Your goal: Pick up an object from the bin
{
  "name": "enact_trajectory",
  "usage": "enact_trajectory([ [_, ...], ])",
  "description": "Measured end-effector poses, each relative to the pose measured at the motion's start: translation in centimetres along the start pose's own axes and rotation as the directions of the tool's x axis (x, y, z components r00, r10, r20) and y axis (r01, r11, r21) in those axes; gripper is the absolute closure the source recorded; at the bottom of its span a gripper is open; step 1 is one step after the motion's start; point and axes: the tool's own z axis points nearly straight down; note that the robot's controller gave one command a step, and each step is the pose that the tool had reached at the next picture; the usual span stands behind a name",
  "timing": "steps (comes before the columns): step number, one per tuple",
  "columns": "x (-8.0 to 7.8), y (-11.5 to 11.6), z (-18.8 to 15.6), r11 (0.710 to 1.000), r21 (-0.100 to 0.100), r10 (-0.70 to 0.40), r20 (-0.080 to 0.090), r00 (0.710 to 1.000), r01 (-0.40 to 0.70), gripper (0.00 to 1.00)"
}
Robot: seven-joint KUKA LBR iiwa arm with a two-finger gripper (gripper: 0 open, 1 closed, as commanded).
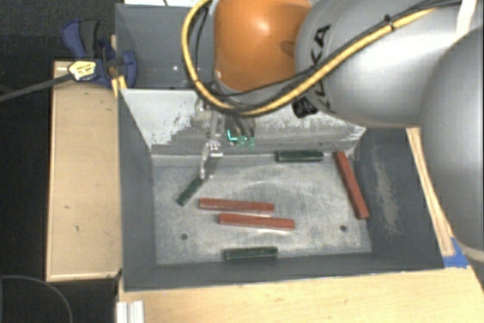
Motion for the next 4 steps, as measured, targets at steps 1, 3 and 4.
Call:
enact_trajectory([
  [1,-0.2,-0.1,-0.5,1.0,-0.001,0.004,0.009,1.0,-0.004,0.0],
  [3,2.1,0.6,14.4,0.993,0.0,-0.119,0.007,0.993,0.119,1.0],
  [4,2.1,0.6,14.4,0.993,0.0,-0.117,0.006,0.993,0.117,1.0],
])
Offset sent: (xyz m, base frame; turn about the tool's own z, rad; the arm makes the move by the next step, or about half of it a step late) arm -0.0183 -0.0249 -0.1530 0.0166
